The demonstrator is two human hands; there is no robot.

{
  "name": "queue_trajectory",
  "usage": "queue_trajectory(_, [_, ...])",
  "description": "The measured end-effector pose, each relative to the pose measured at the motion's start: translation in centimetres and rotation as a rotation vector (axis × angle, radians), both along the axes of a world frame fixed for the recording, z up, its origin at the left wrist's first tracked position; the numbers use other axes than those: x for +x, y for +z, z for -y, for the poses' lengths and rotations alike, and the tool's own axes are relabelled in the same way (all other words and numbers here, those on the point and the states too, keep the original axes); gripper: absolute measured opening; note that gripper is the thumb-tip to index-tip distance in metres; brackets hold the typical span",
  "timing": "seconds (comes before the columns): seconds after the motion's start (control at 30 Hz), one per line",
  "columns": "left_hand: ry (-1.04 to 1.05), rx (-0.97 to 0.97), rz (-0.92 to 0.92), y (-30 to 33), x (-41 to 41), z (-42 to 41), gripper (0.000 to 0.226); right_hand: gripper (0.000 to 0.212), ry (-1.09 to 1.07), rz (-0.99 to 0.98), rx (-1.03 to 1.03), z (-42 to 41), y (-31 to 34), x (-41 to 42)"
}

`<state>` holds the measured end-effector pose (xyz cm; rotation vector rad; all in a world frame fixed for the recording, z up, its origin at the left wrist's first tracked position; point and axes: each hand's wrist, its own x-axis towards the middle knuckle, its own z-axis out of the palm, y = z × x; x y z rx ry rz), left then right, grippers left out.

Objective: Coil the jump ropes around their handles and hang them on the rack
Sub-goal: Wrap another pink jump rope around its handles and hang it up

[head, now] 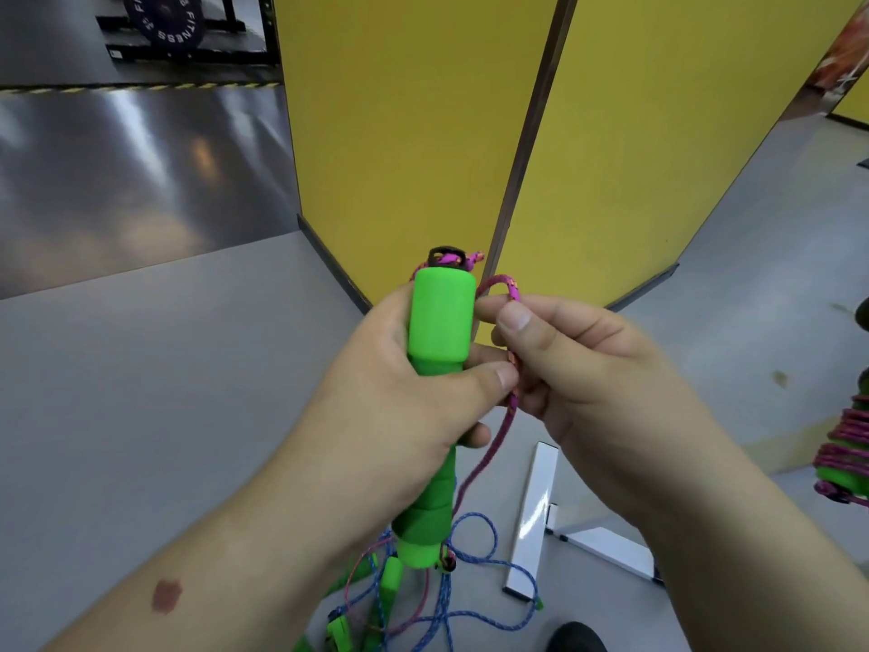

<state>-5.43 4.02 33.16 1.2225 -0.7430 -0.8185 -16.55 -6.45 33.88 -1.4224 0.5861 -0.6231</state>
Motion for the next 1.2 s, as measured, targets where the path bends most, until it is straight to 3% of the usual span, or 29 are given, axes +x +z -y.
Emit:
queue_trajectory(0.13, [0.094,-0.050,-0.108,0.7,1.0,0.2,0.036,0.035,0.168,-0.174,-0.012,0.3,-0.2,-0.5])
queue_trajectory(0.23, [0.177,-0.078,-0.163,1.0,2.1,0.1,0.045,0.020,0.340,-0.283,-0.101,0.3,-0.1,-1.1])
queue_trajectory(0.33, [0.135,-0.047,-0.136,1.0,1.9,-0.2,0.038,0.018,0.268,-0.105,-0.068,0.2,0.3,-1.0])
queue_trajectory(0.43, [-0.084,0.018,-0.078,0.6,0.7,-0.5,0.038,0.014,0.101,0.060,-0.042,0.2,1.1,-0.6])
queue_trajectory(0.5, [-0.161,0.039,-0.047,0.3,0.0,-0.5,0.039,0.021,-0.001,0.076,-0.061,0.4,1.3,-0.7])
queue_trajectory(0.6, [-0.100,0.020,-0.024,0.3,-0.3,-0.2,0.040,0.023,-0.050,0.031,-0.068,0.5,1.0,-0.8])
queue_trajectory(0.73, [0.062,-0.085,-0.180,1.2,0.6,0.3,0.046,0.027,0.186,-0.131,0.002,0.4,0.6,-1.0])
queue_trajectory(0.83, [0.137,-0.116,-0.240,1.6,1.7,0.3,0.046,0.018,0.368,-0.238,-0.076,0.0,0.5,-1.3])
queue_trajectory(0.93, [0.149,-0.064,-0.231,1.5,1.9,0.0,0.043,0.013,0.263,-0.103,-0.091,0.0,0.7,-0.9])
queue_trajectory(1.03, [-0.021,0.013,-0.213,0.9,0.9,-0.3,0.049,0.015,0.048,0.025,-0.075,0.0,1.2,-0.5])
queue_trajectory(1.1, [-0.104,0.040,-0.154,0.6,0.1,-0.4,0.047,0.014,-0.024,0.067,-0.054,0.0,1.5,-0.4])
queue_trajectory(1.2, [-0.062,0.027,-0.116,0.6,-0.4,-0.2,0.043,0.011,-0.026,0.039,-0.036,0.0,1.0,-0.3])
